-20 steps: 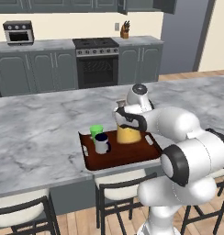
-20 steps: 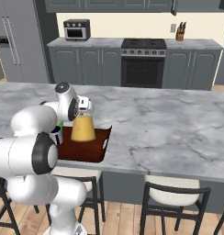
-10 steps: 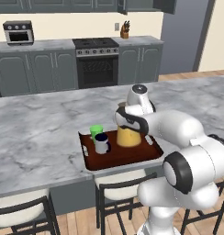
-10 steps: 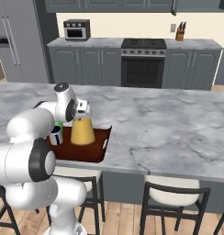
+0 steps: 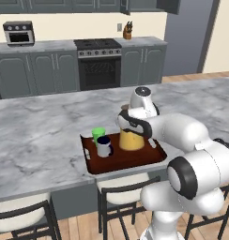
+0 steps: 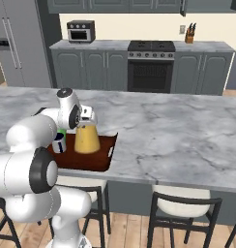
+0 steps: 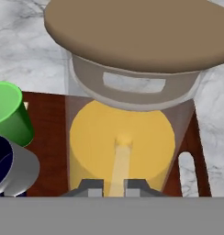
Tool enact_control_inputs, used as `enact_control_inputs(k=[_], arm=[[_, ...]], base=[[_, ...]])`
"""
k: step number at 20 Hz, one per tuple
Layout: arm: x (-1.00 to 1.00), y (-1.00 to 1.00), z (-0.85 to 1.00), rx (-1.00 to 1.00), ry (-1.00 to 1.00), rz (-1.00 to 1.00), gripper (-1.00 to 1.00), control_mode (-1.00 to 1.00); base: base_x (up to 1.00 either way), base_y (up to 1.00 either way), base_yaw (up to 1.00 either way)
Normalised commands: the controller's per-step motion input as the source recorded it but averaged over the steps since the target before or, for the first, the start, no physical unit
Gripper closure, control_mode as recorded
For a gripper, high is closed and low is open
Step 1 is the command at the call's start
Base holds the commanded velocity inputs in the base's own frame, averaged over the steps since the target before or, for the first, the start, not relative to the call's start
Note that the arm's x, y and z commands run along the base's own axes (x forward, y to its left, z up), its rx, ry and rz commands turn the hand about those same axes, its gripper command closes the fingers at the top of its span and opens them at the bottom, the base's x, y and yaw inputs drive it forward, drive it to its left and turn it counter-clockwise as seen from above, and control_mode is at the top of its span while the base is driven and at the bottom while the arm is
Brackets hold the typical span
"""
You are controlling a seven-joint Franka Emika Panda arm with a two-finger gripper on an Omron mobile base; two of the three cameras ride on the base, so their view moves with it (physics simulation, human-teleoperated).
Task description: There is a tray on the dining counter. Grab the cup, mug, and pitcher and place them on the tray. The pitcher may be placed next to the tray if it cannot fit the tray.
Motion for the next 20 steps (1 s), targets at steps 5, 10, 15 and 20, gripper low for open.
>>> enact_control_inputs(k=[5, 10, 15, 20], arm=[[0.0, 0.0, 0.0, 0.0, 0.0, 0.0, 1.0, -1.0], [0.0, 0.0, 0.0, 0.0, 0.0, 0.0, -1.0, -1.0], [0.0, 0.0, 0.0, 0.0, 0.0, 0.0, -1.0, -1.0], [0.0, 0.0, 0.02, 0.0, 0.0, 0.0, -1.0, -1.0]], base=[[0.0, 0.0, 0.0], [0.0, 0.0, 0.0], [0.0, 0.0, 0.0], [0.0, 0.0, 0.0]])
